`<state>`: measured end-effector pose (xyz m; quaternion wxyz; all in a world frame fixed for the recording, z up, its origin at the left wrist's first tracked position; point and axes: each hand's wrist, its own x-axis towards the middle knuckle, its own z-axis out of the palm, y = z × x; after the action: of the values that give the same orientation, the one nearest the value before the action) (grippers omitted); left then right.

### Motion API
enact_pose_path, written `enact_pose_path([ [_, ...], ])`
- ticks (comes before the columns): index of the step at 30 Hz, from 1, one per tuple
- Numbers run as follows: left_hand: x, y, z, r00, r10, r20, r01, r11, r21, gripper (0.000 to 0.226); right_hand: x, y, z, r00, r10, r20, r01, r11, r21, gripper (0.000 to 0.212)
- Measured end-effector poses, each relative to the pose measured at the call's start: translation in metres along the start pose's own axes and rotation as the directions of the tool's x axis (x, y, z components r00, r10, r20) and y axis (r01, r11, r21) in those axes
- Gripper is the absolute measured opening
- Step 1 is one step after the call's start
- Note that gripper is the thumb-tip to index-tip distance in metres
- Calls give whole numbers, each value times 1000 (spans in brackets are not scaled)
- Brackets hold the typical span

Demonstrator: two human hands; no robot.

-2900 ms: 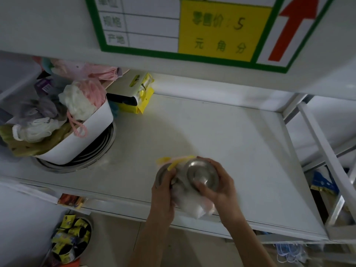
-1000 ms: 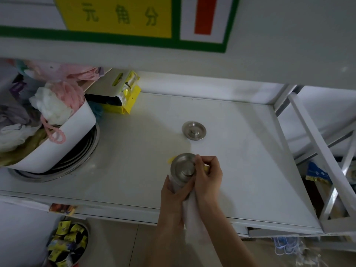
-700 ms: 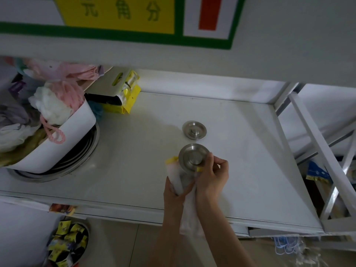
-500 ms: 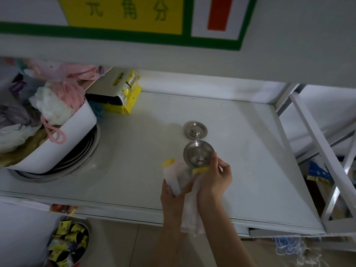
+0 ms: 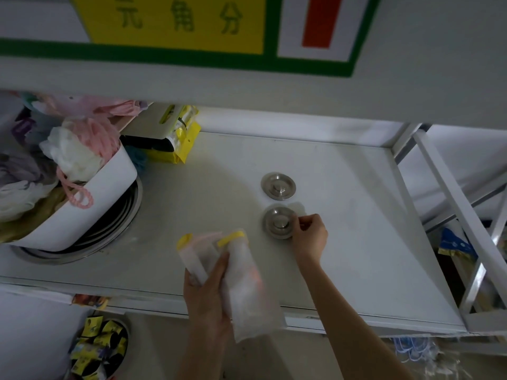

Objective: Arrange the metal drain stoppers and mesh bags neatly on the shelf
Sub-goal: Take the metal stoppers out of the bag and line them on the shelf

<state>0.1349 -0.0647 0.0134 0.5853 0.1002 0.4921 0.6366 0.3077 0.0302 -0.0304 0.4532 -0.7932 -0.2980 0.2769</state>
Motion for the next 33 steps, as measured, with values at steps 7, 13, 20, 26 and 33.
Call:
enact_pose_path([
  [7,-7,1,4,1000,-6,-4,6,1000,-13,70,9,6,4,994,-107,30,111,961,-253,28],
  [13,-4,3,2,964,-19,265,-30,984,178,72,-17,-20,-14,964,-266,13,266,964,-19,23],
  [20,-4,14,8,867,15,498,-278,843,460,57,-52,-60,-49,612,-44,789,-169,968,185,26],
  [26,4,9,0,882,45,470,-324,780,535,60,-49,-61,-68,691,19,723,-227,955,193,50],
  [33,0,3,5,887,55,458,-333,765,552,40,-51,-48,-63,639,66,766,21,994,-103,18],
])
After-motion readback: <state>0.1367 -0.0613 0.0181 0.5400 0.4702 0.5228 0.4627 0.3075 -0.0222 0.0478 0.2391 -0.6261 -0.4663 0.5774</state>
